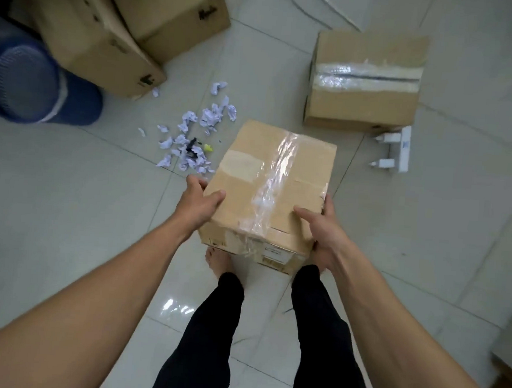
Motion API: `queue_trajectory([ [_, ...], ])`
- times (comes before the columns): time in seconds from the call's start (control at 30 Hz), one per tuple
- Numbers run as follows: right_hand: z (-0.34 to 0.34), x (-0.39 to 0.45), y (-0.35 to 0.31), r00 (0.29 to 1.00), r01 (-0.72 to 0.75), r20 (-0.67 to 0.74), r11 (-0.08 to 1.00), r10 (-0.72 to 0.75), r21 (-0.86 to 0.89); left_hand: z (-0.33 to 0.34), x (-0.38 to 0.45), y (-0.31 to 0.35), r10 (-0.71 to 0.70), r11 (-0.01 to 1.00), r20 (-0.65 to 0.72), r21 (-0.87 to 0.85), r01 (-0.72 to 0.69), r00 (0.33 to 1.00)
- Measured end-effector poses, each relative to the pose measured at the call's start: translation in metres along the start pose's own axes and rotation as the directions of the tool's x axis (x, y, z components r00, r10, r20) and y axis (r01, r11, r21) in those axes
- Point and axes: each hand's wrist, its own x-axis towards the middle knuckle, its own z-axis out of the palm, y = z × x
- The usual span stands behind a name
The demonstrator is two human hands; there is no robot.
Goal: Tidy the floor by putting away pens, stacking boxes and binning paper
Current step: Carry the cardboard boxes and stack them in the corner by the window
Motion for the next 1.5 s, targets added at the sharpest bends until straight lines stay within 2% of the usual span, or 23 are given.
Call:
queue_trajectory([
  [0.13,0.031,-0.057,-0.028,0.988,0.145,0.074,0.97,-0.133,-0.197,-0.05,-0.057,-0.005,-0.017,0.988,-0.12,-0.154,-0.002,0.993],
  [0.23,0.054,-0.101,-0.042,0.972,0.216,0.155,0.936,-0.178,-0.28,-0.085,-0.099,-0.01,-0.04,0.962,-0.145,-0.272,-0.001,0.989],
  [0.37,0.092,-0.166,-0.057,0.922,0.367,0.285,0.827,-0.262,-0.427,-0.135,-0.16,-0.035,-0.039,0.908,-0.202,-0.416,-0.05,0.979],
  [0.57,0.15,-0.253,-0.083,0.838,0.505,0.491,0.679,-0.237,-0.534,-0.178,-0.253,-0.073,-0.114,0.753,-0.304,-0.648,-0.117,0.946],
  [0.63,0.175,-0.282,-0.09,0.798,0.562,0.564,0.6,-0.212,-0.569,-0.195,-0.287,-0.084,-0.161,0.698,-0.357,-0.7,-0.15,0.92],
  [0.83,0.252,-0.366,-0.103,0.659,0.724,0.739,0.381,-0.138,-0.575,-0.252,-0.372,-0.101,-0.281,0.604,-0.533,-0.745,-0.284,0.798],
  [1.07,0.343,-0.462,-0.097,0.466,0.866,0.884,0.226,-0.042,-0.445,-0.311,-0.457,-0.133,-0.405,0.522,-0.661,-0.734,-0.435,0.631],
  [1.23,0.399,-0.522,-0.078,0.308,0.93,0.949,0.187,0.073,-0.316,-0.347,-0.508,-0.17,-0.466,0.482,-0.729,-0.685,-0.546,0.502],
  [1.4,0.45,-0.573,-0.047,0.196,0.957,0.967,0.184,0.163,-0.225,-0.383,-0.556,-0.204,-0.529,0.502,-0.765,-0.632,-0.591,0.368],
  [1.5,0.481,-0.608,-0.019,0.115,0.968,0.969,0.194,0.217,-0.158,-0.406,-0.582,-0.239,-0.559,0.516,-0.767,-0.618,-0.593,0.314],
])
